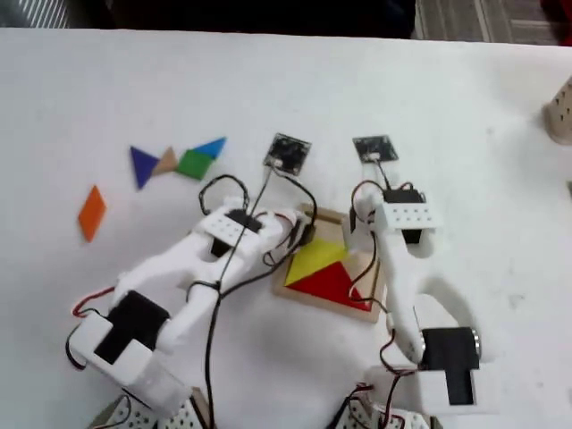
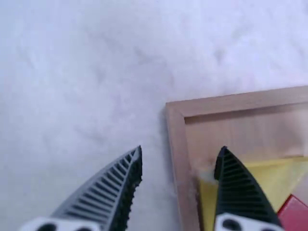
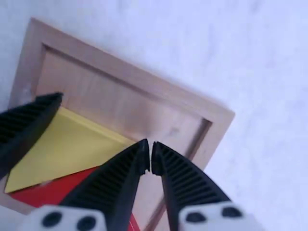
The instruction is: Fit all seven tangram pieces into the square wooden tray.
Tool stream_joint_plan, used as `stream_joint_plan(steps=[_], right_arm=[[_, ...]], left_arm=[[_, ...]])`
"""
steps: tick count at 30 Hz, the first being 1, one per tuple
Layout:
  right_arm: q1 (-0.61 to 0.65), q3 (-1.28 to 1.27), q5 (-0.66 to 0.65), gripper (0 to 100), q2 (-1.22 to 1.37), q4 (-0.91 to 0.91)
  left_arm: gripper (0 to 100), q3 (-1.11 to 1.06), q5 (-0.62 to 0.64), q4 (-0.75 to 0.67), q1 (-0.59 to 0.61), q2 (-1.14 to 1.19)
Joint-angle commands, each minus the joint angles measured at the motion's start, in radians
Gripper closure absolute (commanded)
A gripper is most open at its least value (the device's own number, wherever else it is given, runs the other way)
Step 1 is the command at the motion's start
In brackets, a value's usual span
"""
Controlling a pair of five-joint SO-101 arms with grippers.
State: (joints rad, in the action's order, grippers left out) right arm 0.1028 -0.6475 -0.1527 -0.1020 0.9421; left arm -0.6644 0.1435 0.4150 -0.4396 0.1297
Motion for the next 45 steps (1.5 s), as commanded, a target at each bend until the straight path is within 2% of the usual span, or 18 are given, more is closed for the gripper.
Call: stream_joint_plan(steps=[1, 5, 8, 12, 17, 31, 38, 42, 45], right_arm=[[-0.001, 0.005, 0.068, 97.4, -0.068, -0.051], [0.007, 0.003, 0.068, 97.4, -0.058, -0.09], [-0.007, 0.003, 0.048, 97.4, -0.038, -0.05], [-0.002, -0.014, -0.061, 97.8, -0.028, 0.058], [0.064, -0.052, -0.068, 97.8, -0.025, 0.054], [0.128, -0.08, -0.064, 97.4, -0.024, -0.186], [0.17, -0.074, -0.071, 97.4, -0.007, -0.266], [0.136, -0.02, -0.081, 97.4, 0.007, -0.162], [0.102, 0.003, -0.086, 97.4, -0.002, -0.074]], left_arm=[[74, 0.052, -0.031, 0.015, -0.022, -0.01], [74, 0.046, -0.04, 0.08, -0.015, -0.042], [74, 0.02, -0.041, 0.143, -0.022, -0.088], [74, -0.028, -0.077, 0.143, -0.051, -0.131], [74, -0.025, -0.075, 0.143, -0.019, -0.148], [74, -0.032, -0.075, 0.123, 0.024, -0.154], [74, -0.089, -0.078, 0.123, 0.065, -0.28], [74, -0.127, -0.086, 0.153, 0.087, -0.341], [74, -0.138, -0.158, 0.244, 0.073, -0.354]])
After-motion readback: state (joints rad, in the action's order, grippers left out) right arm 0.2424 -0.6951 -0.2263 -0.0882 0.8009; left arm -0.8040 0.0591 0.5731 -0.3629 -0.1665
